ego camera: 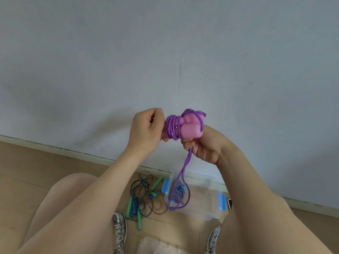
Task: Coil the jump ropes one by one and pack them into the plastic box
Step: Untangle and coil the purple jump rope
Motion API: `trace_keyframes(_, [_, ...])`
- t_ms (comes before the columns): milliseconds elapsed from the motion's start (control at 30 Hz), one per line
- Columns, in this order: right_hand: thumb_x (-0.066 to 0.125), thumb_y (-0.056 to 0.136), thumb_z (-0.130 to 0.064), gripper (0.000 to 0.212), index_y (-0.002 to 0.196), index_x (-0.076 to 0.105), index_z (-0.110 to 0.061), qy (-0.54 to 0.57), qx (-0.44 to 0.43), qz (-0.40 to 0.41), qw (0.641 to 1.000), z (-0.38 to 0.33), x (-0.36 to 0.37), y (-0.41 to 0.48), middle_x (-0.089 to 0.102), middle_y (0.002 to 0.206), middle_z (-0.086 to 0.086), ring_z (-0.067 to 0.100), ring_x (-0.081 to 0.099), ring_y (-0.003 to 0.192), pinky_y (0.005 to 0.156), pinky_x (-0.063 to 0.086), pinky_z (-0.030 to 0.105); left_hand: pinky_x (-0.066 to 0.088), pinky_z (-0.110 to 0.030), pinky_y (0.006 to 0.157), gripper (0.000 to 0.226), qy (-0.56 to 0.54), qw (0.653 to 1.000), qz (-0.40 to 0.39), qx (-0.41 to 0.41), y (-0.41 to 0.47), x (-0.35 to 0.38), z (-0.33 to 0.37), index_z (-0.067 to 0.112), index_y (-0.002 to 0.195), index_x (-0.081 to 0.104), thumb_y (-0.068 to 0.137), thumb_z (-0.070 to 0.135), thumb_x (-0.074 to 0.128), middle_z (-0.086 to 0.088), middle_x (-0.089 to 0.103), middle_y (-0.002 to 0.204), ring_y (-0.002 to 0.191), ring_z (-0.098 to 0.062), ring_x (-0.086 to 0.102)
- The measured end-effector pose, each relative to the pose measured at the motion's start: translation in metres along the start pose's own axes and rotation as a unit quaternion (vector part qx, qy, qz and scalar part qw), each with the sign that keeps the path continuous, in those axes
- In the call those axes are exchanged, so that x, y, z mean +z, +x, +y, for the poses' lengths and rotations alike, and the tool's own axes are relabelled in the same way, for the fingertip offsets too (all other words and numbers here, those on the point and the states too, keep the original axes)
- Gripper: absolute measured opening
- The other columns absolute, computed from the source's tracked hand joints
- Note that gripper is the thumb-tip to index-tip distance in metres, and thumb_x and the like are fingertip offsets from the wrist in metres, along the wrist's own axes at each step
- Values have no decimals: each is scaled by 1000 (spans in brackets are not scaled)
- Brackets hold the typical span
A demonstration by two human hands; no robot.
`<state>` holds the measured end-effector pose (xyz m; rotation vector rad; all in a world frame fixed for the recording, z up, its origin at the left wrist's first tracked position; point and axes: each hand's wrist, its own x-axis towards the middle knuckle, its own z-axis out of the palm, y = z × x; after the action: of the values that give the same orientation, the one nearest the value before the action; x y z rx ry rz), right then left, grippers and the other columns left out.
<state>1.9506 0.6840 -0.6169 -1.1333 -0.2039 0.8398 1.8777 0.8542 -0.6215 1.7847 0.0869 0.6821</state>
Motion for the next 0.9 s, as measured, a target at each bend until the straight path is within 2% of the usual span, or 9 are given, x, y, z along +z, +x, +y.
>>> trace_keyframes(100, [39,107,-9,19,98,57,-9,-157,-13,40,987,12,5,4,49,67,2,16,45,59,58,43,28,52,-48,52,50,38,997,68,-17,2,6,-6,1,67,46,109,25,40,-15,55,53,49,-26,65])
trace_keyframes(200, [34,113,-29,46,93,71,-11,-280,-18,75,957,25,16,9,44,59,-1,16,39,55,57,34,28,48,-48,54,48,86,989,117,-32,8,4,-13,-1,68,43,106,29,36,-8,52,54,51,-22,56])
trace_keyframes(267, [30,114,-43,58,98,77,-12,-372,-30,73,925,36,25,11,46,58,-1,13,42,48,53,36,28,50,-39,50,48,56,989,111,-82,11,4,-17,-2,72,46,104,30,33,-18,62,60,52,-30,65])
trace_keyframes(400, [27,114,-38,55,103,73,-10,-643,-106,50,757,57,30,14,72,88,10,30,68,84,82,56,45,29,-22,39,45,-50,963,100,-245,18,2,-16,-1,74,53,106,19,29,-18,59,57,35,-18,40])
trace_keyframes(467, [25,112,-42,56,94,67,-8,-697,-136,28,703,62,35,11,72,93,17,40,66,84,81,56,52,26,-20,38,43,-44,956,93,-275,21,-1,-17,1,75,54,105,18,29,-16,58,57,33,-17,37])
trace_keyframes(600, [37,107,-49,54,63,46,-20,-700,-192,27,687,50,34,5,52,60,7,28,53,56,57,45,42,37,-24,41,45,176,964,118,-162,26,-10,-25,1,72,56,107,16,31,-11,64,58,40,-15,57])
trace_keyframes(700, [48,102,-37,47,59,41,-21,-690,-246,27,680,38,29,-2,42,52,1,20,42,49,53,40,40,28,-29,48,46,346,929,99,-89,26,-16,-26,12,69,48,111,20,29,-4,56,62,56,-21,53])
trace_keyframes(800, [57,95,-34,35,64,52,-20,-716,-276,20,641,34,27,-9,46,51,-4,17,46,49,54,49,41,26,-34,51,38,427,900,42,-76,22,-12,-27,12,83,48,112,26,28,-2,47,64,55,-22,44])
trace_keyframes(900, [71,93,-43,18,87,76,-26,-704,-312,119,627,22,20,-11,67,66,-11,16,61,65,63,54,33,30,-37,55,35,464,883,-58,-32,16,-7,-34,14,83,48,109,28,31,-4,50,68,60,-29,49])
